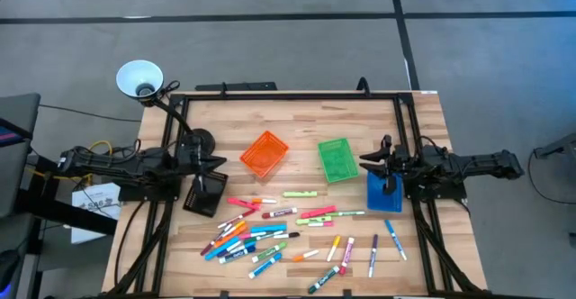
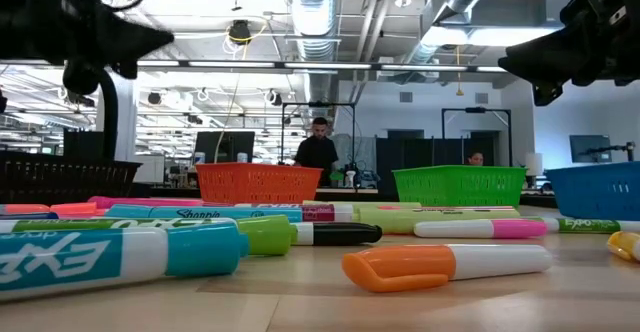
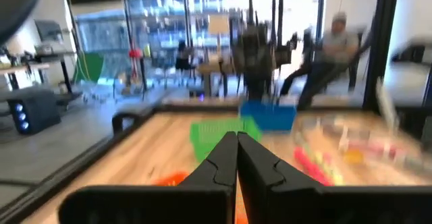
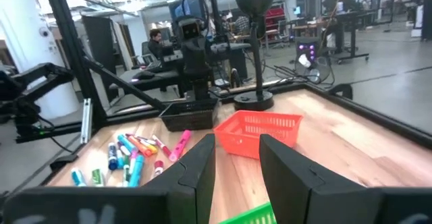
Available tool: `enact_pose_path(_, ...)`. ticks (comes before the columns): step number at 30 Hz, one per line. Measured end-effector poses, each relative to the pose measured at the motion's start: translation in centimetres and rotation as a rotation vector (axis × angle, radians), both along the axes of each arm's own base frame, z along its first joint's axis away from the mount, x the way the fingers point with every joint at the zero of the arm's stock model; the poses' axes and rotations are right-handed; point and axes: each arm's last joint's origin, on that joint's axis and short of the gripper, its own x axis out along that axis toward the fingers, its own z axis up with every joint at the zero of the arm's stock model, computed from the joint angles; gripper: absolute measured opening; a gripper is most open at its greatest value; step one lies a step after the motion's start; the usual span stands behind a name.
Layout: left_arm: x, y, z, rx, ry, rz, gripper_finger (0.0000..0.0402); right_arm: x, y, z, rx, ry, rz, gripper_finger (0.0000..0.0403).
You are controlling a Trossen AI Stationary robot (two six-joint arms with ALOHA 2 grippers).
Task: Pick & Place Markers
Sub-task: Put the left pink highlighter pen into the orange bin
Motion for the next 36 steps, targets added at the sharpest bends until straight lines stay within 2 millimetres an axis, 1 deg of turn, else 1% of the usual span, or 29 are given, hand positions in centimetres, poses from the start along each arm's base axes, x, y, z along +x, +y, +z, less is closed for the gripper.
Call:
enact_pose_path(3,-0.2,0.0,1.1,-0.081,-0.129,-0.013,0.0007,0.0,0.0,0.0,-0.040,-0.003,-0.006,0.0107)
enact_pose_path(6,-0.3,0.0,2.3,-0.100,-0.250,-0.030,0.0012,0.0,-0.2,0.4,-0.067,-0.036,-0.020,0.0107)
enact_pose_path(10,0.9,-0.2,3.5,-0.086,-0.190,-0.035,0.0040,-0.1,-0.4,1.2,-0.063,-0.120,-0.048,0.0107)
enact_pose_path(13,2.7,-0.4,5.3,-0.077,-0.129,-0.033,0.0069,-0.2,-0.5,1.9,-0.059,-0.195,-0.061,0.0107)
enact_pose_path(17,6.3,-0.9,8.0,-0.045,-0.033,-0.040,0.0096,-0.3,-0.5,2.3,-0.016,-0.237,-0.056,0.0107)
enact_pose_path(20,9.0,-1.5,8.9,0.015,0.158,-0.115,0.0105,-0.3,-0.5,2.3,0.019,-0.240,-0.050,0.0107)
enact_pose_path(23,11.1,-1.9,8.8,-0.003,0.420,-0.158,0.0107,-0.3,-0.5,2.3,0.029,-0.241,-0.049,0.0107)
enact_pose_path(25,12.0,-2.1,8.8,-0.047,0.576,-0.177,0.0108,-0.3,-0.5,2.3,0.029,-0.241,-0.049,0.0107)
enact_pose_path(27,12.5,-2.2,8.1,-0.119,0.712,-0.187,0.0108,-0.3,-0.5,2.3,0.029,-0.241,-0.049,0.0107)
enact_pose_path(31,13.2,-2.8,5.8,-0.259,0.885,-0.218,0.0108,-0.3,-0.5,2.3,0.029,-0.239,-0.049,0.0107)
enact_pose_path(36,13.7,-3.9,3.2,-0.264,1.054,-0.228,0.0108,-0.3,-0.5,2.0,0.028,-0.209,-0.050,0.0107)
